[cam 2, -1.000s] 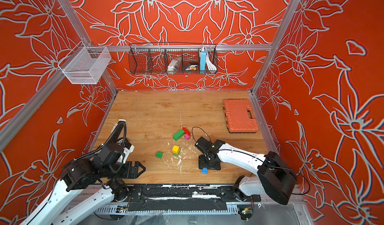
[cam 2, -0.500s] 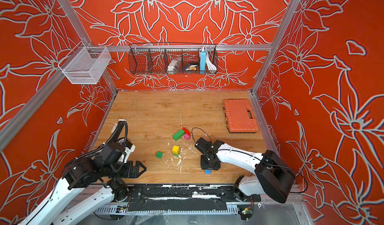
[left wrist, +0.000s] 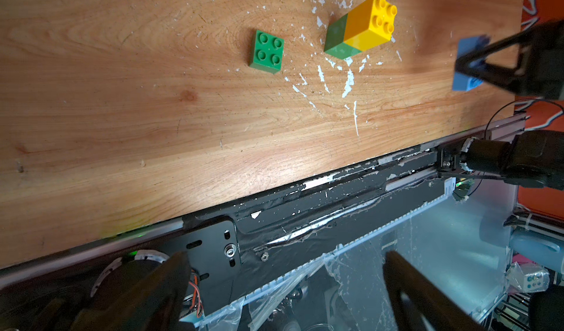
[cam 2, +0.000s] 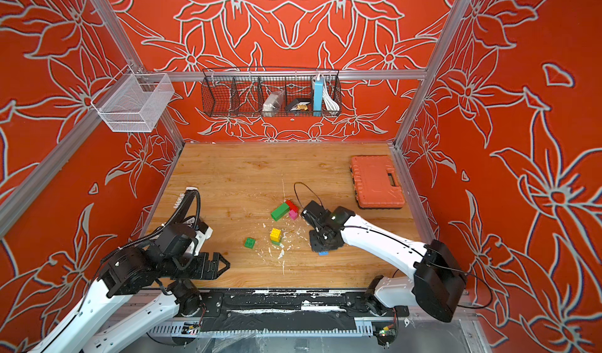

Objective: Assemble the letter r with lego
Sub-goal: Pick up the lego brick from the center of the board, then adjust the lego brick at the center of the board.

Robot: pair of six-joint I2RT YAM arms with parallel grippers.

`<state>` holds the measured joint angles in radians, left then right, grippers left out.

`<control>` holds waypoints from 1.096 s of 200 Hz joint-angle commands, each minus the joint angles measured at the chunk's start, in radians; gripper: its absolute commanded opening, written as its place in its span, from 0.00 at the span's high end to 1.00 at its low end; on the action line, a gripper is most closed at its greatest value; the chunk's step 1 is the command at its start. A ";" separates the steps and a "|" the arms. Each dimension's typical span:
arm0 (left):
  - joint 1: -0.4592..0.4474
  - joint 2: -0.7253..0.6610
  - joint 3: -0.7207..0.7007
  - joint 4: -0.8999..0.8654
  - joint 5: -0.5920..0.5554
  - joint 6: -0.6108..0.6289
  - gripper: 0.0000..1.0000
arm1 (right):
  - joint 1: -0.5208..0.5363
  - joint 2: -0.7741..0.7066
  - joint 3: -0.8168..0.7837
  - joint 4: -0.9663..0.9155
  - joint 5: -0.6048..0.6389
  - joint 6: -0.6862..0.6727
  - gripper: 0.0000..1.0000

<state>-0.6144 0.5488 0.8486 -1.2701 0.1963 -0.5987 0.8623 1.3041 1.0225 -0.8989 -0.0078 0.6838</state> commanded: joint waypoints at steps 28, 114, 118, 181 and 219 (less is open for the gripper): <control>0.002 -0.034 -0.004 -0.014 -0.039 -0.010 0.01 | 0.003 0.238 0.409 0.031 -0.254 -0.310 1.00; 0.001 -0.272 0.046 -0.210 -0.144 -0.108 0.03 | 0.200 0.722 0.834 -0.029 -0.352 -0.727 1.00; 0.001 -0.277 0.051 -0.217 -0.147 -0.110 0.03 | 0.209 0.737 0.840 -0.029 -0.347 -0.736 1.00; 0.001 -0.240 0.062 -0.226 -0.134 -0.088 0.04 | 0.299 0.880 0.920 -0.029 -0.265 -0.863 1.00; 0.002 -0.239 0.059 -0.223 -0.132 -0.085 0.04 | 0.307 0.951 1.000 -0.057 -0.243 -0.902 1.00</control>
<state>-0.6144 0.3061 0.9005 -1.4769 0.0685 -0.6956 1.1656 2.2147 1.9617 -0.9215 -0.2905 -0.1608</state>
